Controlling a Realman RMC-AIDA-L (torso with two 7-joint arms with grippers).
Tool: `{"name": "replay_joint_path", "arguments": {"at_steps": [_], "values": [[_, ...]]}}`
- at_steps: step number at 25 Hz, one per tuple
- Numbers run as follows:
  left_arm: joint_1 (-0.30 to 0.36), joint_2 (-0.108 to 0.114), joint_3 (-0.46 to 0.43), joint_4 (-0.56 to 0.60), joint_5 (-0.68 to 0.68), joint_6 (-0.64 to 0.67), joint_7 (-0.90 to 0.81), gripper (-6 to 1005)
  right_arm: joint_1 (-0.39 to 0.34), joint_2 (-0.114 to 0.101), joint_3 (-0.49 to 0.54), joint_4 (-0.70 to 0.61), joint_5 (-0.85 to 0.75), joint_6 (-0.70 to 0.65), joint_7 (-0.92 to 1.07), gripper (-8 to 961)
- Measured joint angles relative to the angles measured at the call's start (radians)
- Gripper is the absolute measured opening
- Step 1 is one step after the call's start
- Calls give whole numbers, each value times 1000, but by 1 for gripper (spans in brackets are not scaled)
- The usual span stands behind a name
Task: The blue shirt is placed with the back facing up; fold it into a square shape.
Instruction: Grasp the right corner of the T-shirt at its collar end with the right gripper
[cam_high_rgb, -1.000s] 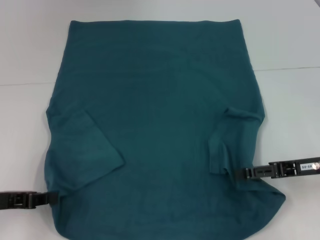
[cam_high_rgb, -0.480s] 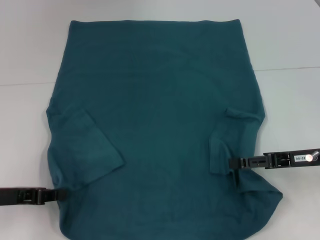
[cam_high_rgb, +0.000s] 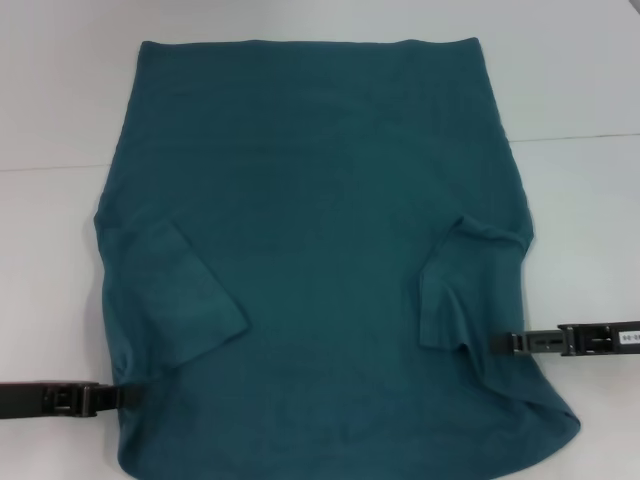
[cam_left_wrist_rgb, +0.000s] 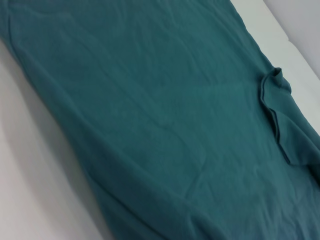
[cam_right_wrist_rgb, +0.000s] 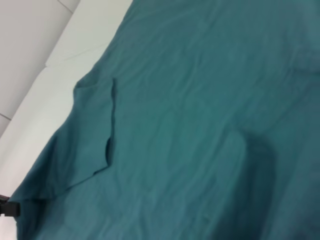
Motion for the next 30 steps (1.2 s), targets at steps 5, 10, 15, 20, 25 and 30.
{"name": "replay_joint_path", "arguments": {"at_steps": [5,10,15,20,25,30], "values": [[0,-5,0,-5,-1,-3,0,17,-10,-20,-4,-3,-2,-11,1,933],[-3,-9,0,-17,-2,-13,1,17,-14,-34,-1,-4,-40,-19,11,932],[-5,-10,0,-23,-2,-17,1,17,-16,-35,0,-3,-65,-20,17,931],[-7,-9,0,-23,-2,-24,2,16,-15,-25,-6,3,-65,-11,14,930],[-10,-7,0,-22,-2,-27,3,16,-12,-13,-7,5,-65,-1,4,922],[-15,-5,-1,-22,-2,-27,2,16,-11,-10,-7,6,-65,12,1,903]]}}
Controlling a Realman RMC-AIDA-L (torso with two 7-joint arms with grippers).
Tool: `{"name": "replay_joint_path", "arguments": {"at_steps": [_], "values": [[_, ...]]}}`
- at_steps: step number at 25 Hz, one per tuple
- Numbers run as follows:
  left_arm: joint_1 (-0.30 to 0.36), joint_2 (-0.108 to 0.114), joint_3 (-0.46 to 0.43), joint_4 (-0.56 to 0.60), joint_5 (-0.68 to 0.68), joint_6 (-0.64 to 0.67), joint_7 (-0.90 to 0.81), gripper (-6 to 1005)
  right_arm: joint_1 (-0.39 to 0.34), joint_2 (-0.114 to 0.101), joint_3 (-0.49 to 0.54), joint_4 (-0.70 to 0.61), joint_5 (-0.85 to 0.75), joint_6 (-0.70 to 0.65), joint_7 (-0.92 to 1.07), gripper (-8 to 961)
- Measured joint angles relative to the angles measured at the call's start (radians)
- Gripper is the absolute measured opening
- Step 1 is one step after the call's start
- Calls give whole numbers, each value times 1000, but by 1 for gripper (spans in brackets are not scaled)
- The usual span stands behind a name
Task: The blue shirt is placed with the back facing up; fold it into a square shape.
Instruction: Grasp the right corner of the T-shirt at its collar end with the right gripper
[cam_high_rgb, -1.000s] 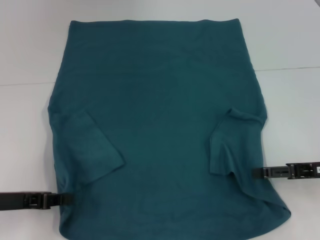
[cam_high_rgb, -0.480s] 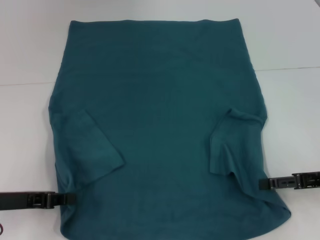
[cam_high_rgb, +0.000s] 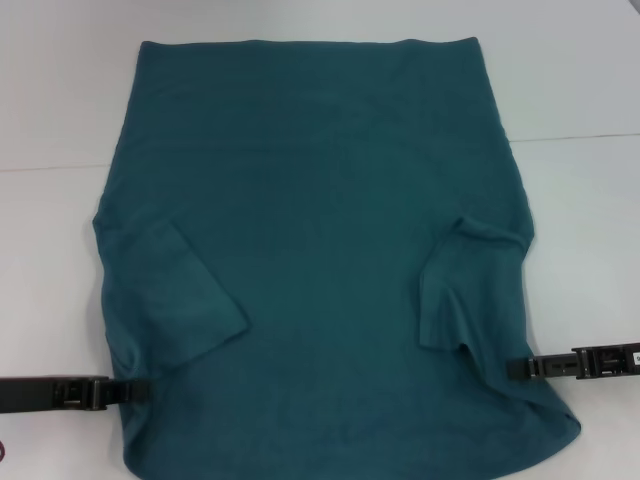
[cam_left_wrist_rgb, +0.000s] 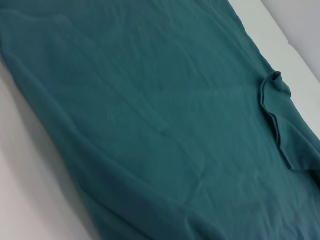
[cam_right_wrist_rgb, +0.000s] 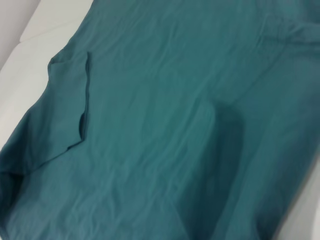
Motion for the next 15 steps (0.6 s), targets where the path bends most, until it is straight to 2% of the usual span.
{"name": "replay_joint_path", "arguments": {"at_steps": [9,15], "values": [[-8,3,1,-1,0,0,0,16,5,1,-1,0,0,11,-1,889],[-8,3,1,-2,0,0,0,16,8,12,-5,-1,-20,14,-2,888]]}}
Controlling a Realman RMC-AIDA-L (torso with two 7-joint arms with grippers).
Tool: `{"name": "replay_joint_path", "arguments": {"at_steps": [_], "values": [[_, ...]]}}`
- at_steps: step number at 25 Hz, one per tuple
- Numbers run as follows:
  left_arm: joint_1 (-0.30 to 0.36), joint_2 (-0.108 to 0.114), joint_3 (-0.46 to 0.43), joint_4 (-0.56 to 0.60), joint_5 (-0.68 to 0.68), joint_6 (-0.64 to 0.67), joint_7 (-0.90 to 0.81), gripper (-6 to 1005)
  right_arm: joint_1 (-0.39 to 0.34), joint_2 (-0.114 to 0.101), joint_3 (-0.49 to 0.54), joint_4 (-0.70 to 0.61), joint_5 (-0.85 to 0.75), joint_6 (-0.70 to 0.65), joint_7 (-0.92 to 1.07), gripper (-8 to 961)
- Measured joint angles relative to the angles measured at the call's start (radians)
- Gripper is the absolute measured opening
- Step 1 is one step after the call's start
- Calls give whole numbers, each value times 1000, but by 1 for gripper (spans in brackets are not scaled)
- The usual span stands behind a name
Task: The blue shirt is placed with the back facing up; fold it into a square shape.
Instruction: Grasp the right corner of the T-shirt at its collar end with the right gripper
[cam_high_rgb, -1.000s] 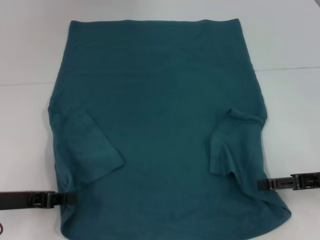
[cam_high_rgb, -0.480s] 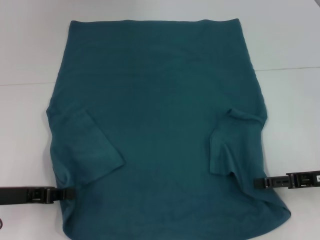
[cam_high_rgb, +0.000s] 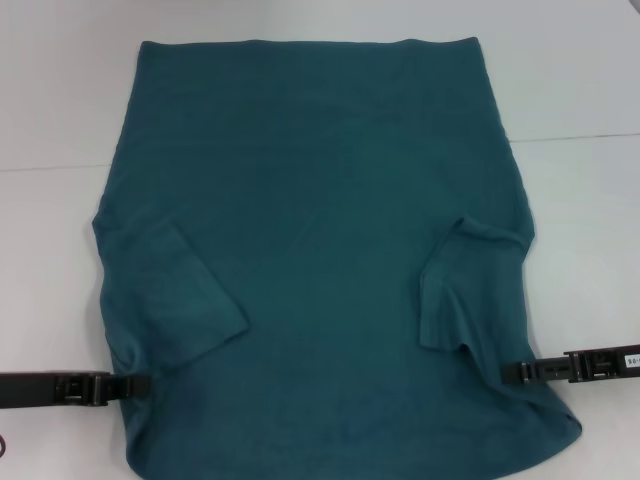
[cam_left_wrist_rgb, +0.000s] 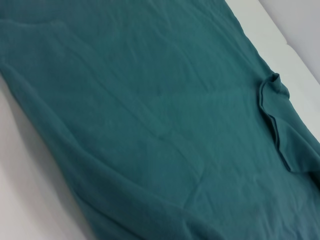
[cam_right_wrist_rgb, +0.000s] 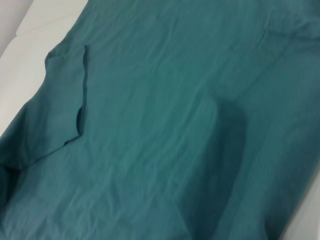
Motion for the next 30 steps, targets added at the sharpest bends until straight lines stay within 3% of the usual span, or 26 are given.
{"name": "replay_joint_path", "arguments": {"at_steps": [20,30], "values": [[-2,0,-3,0,0,-3,1,17,-9,-10,6,-9,-5,-212,-21,889],[-12,-3,-2,-2,-1,-12,2,18,-11,-42,8,-9,-50,-241,37,889]]}}
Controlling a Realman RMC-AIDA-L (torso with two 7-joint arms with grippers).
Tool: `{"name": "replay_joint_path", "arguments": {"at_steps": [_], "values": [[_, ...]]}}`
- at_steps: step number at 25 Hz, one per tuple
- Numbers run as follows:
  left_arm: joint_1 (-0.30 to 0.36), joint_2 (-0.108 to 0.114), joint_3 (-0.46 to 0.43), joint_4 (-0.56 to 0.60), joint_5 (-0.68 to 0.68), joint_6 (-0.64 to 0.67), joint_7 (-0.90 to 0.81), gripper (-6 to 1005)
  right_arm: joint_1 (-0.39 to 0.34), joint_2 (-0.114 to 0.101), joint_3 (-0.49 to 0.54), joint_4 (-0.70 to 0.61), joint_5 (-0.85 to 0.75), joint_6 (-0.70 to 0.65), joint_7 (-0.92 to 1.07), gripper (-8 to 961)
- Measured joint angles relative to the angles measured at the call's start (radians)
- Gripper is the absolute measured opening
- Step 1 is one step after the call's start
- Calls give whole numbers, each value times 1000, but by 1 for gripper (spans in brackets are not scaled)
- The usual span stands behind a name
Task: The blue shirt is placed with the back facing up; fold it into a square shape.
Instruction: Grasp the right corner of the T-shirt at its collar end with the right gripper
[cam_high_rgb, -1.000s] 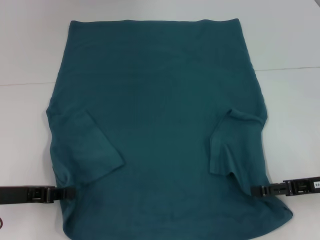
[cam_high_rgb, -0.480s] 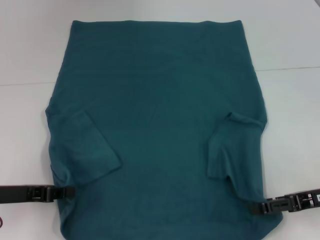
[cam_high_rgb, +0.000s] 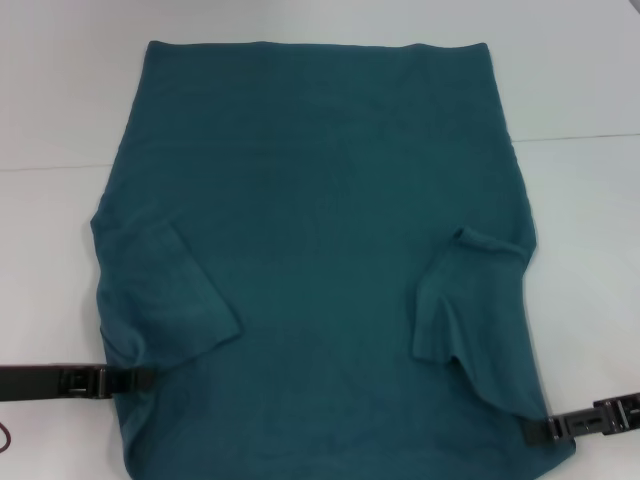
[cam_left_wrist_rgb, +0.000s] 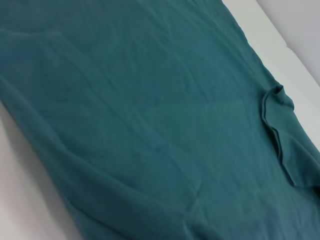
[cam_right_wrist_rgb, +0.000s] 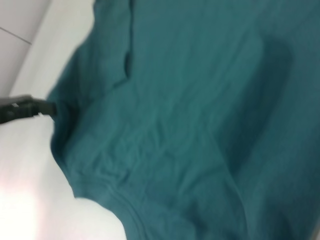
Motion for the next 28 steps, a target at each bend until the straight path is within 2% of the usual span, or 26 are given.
{"name": "replay_joint_path", "arguments": {"at_steps": [14,28], "values": [[-3,-3,2,-1,-1,2,-1,17,-5,-17,4,1,-52,-19,34,888],[-7,-5,1,-1,0,1,-2,17,3,-6,14,0,-69,-12,27,884]]}}
